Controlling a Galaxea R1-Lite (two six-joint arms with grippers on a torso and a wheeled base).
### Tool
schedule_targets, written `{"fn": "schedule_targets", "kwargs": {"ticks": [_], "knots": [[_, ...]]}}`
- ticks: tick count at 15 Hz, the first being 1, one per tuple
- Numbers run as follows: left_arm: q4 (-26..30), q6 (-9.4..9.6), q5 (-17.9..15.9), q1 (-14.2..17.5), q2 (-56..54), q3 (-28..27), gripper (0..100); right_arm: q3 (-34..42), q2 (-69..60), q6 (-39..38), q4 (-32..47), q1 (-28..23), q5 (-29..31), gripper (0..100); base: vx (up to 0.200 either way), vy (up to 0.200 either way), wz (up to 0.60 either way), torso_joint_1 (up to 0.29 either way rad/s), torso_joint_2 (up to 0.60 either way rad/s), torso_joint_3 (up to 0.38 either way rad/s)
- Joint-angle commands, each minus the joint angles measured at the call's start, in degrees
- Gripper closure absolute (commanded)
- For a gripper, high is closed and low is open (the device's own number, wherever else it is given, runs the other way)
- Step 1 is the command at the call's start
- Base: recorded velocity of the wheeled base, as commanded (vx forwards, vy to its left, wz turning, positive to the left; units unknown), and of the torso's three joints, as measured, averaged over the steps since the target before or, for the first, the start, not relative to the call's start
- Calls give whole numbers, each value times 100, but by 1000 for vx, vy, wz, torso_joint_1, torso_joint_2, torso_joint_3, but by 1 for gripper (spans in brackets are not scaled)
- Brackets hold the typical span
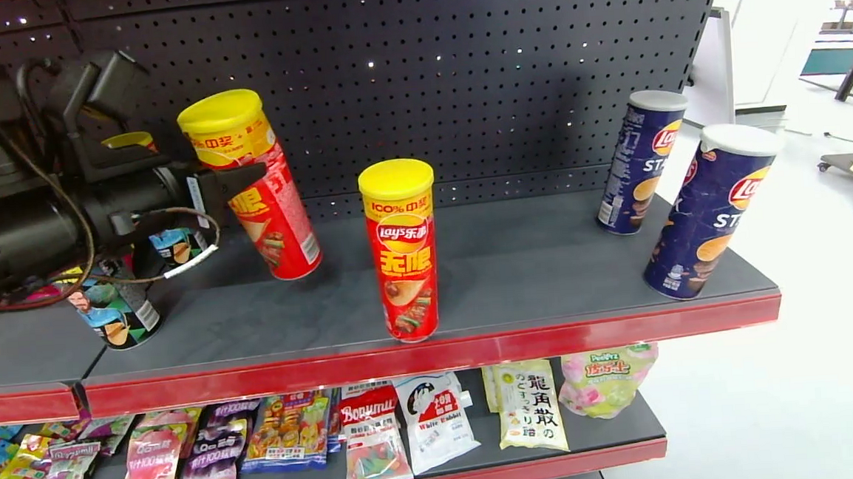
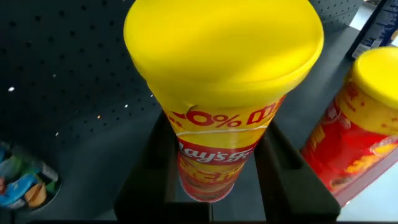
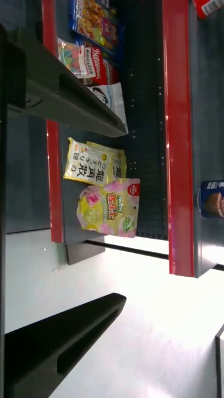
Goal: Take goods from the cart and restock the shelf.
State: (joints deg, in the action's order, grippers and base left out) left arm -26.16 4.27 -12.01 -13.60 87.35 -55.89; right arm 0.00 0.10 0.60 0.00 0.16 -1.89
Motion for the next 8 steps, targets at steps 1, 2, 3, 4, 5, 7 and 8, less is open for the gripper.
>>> {"fn": "schedule_targets", "kwargs": {"ticks": [1,2,3,4,5,7,8], "knots": [[111,4,-30,-81,520,-484,100,0,8,2,0,2,-4,0,0,0,0,0,0,0],[243,4,-38,-169,863,-835,100,0,8,2,0,2,-4,0,0,0,0,0,0,0],[243,13,-170,-186,1118,-1073,100,0,8,2,0,2,-4,0,0,0,0,0,0,0],[243,13,-329,-195,1355,-1336,100,0,8,2,0,2,-4,0,0,0,0,0,0,0],[261,13,-346,-204,1549,-1574,100,0,8,2,0,2,-4,0,0,0,0,0,0,0],[261,30,-372,-257,1865,-1811,100,0,8,2,0,2,-4,0,0,0,0,0,0,0],[261,30,-372,-257,1865,-1811,100,0,8,2,0,2,-4,0,0,0,0,0,0,0]]}}
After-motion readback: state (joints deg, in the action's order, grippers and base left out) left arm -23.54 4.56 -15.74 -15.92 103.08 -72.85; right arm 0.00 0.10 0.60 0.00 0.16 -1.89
